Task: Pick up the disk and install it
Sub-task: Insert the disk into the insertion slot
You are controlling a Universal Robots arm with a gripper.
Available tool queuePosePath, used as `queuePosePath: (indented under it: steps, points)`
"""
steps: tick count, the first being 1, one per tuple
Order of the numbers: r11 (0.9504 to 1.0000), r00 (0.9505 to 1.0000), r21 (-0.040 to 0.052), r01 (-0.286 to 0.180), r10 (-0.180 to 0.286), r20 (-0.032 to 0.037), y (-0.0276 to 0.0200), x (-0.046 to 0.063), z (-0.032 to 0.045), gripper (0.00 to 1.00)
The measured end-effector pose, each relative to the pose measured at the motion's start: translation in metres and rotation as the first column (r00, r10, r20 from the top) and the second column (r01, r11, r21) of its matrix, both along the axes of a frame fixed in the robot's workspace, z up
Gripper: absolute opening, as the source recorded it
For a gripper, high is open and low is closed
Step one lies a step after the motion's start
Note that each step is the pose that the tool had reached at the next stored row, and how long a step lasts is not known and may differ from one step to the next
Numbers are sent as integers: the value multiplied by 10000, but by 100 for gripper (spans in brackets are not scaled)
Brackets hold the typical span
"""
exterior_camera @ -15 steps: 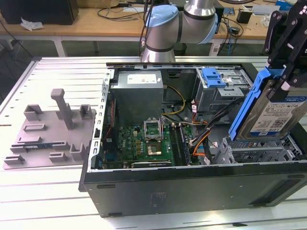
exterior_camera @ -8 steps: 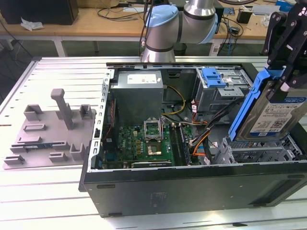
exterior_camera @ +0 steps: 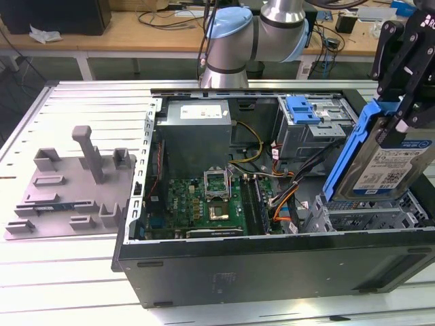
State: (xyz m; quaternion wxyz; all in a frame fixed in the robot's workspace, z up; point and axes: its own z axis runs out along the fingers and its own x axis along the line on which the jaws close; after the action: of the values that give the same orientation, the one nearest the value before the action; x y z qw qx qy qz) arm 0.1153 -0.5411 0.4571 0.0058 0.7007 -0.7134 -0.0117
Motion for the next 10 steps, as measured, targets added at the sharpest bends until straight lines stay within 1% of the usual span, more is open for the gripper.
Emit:
queuePosePath:
  steps: [10]
  points:
    - [10000,10000,1,-17,17,0,-3,7,-35,37]
